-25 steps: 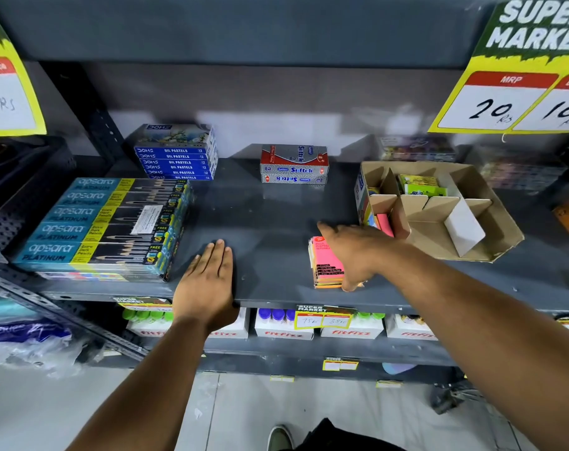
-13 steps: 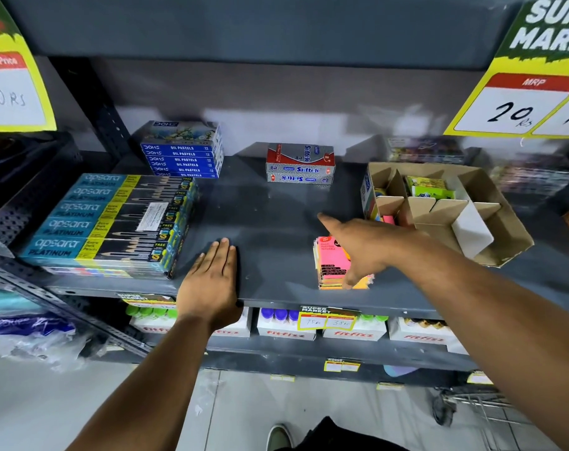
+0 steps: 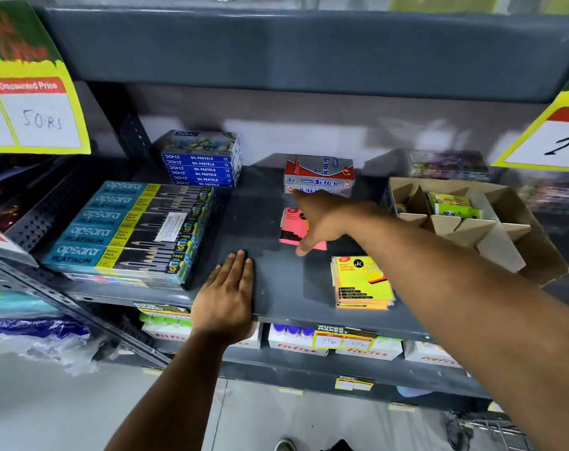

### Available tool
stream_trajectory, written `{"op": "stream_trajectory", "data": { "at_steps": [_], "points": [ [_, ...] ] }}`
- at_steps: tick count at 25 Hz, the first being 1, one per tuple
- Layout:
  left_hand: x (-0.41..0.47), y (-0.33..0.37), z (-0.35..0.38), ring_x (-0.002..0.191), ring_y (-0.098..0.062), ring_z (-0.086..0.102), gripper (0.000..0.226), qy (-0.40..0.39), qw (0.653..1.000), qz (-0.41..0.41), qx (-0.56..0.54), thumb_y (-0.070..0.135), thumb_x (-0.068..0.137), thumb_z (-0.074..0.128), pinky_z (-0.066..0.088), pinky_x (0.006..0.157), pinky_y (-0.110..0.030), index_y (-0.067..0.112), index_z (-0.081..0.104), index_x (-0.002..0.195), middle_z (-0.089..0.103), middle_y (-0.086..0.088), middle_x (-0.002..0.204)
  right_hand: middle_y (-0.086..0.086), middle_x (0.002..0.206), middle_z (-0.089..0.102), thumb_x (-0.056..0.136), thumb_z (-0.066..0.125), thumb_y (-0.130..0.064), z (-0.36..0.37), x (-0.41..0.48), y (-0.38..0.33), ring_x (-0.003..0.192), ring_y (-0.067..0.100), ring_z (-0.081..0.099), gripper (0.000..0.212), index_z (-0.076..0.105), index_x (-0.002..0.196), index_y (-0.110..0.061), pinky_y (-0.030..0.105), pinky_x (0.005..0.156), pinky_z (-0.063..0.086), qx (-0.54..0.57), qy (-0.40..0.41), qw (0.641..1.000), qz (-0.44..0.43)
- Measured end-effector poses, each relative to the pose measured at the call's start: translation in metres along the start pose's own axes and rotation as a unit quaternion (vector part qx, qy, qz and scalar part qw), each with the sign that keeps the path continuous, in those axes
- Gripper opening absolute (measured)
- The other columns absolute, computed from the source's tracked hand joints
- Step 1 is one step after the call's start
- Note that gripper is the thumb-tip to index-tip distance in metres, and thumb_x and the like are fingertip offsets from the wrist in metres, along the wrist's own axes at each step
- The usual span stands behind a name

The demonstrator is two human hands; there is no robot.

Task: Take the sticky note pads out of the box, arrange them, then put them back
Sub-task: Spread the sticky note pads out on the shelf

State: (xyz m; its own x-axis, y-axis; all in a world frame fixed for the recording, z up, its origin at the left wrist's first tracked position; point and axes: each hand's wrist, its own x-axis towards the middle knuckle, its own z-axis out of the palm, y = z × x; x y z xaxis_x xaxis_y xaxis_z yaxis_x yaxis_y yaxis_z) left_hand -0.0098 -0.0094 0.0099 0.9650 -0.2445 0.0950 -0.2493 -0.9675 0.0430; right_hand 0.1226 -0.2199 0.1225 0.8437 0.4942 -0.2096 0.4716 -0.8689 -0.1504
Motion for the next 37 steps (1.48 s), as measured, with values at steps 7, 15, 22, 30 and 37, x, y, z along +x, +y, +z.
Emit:
{"op": "stream_trajectory", "data": {
  "at_steps": [7,15,22,30,37],
  "points": [
    [0.002,-0.001,0.002,0.125,-0.043,0.047,0.057,0.022,0.999,-0.001,-0.031,0.018,0.080,0.034,0.044,0.099,-0.055,-0.005,0.046,0.131,0.046,-0.027,0.139,0.017,0.121,0.061,0.048,0.094,-0.043,0.029,0.035,-0.003,0.101,0.035,0.060,0.103,0.037,0.127,-0.009,0.035,0.071,0.045,0.007,-0.033,0.999,0.015],
    [0.002,-0.006,0.006,0.133,-0.040,0.038,0.078,0.011,1.000,0.007,-0.013,0.023,0.067,0.061,0.038,0.106,-0.052,-0.002,0.038,0.137,0.038,-0.025,0.146,0.015,0.143,0.047,0.056,0.092,-0.042,0.019,0.029,0.005,0.124,0.034,0.047,0.114,0.026,0.144,-0.011,0.041,0.098,0.042,0.067,-0.012,0.998,-0.001],
    [0.005,-0.009,0.010,0.142,-0.032,0.023,0.096,-0.018,1.000,-0.006,0.024,0.039,0.063,0.058,0.022,0.115,-0.043,0.003,0.024,0.145,0.023,-0.020,0.154,0.005,0.138,0.051,0.051,0.088,-0.056,0.007,-0.078,0.039,0.118,0.024,0.051,0.123,0.023,0.148,-0.020,0.036,0.092,0.046,-0.047,-0.141,0.989,-0.012],
    [0.005,-0.004,0.006,0.143,-0.030,0.018,0.083,-0.025,0.998,-0.014,0.048,0.032,0.077,0.053,0.018,0.116,-0.040,0.002,0.019,0.146,0.017,-0.019,0.156,0.006,0.130,0.053,0.057,0.087,-0.050,0.028,-0.104,0.048,0.110,0.024,0.053,0.126,0.003,0.149,-0.030,0.036,0.082,0.050,-0.059,-0.105,0.993,0.021],
    [0.002,-0.004,0.001,0.137,-0.037,0.033,0.088,-0.009,1.000,-0.005,0.000,0.031,0.063,0.061,0.032,0.110,-0.049,-0.001,0.034,0.141,0.032,-0.024,0.149,0.013,0.136,0.051,0.065,0.086,-0.041,-0.017,-0.063,0.061,0.098,0.020,0.054,0.117,0.010,0.152,-0.022,0.022,0.063,0.039,-0.041,-0.002,0.998,0.049]
  ]
}}
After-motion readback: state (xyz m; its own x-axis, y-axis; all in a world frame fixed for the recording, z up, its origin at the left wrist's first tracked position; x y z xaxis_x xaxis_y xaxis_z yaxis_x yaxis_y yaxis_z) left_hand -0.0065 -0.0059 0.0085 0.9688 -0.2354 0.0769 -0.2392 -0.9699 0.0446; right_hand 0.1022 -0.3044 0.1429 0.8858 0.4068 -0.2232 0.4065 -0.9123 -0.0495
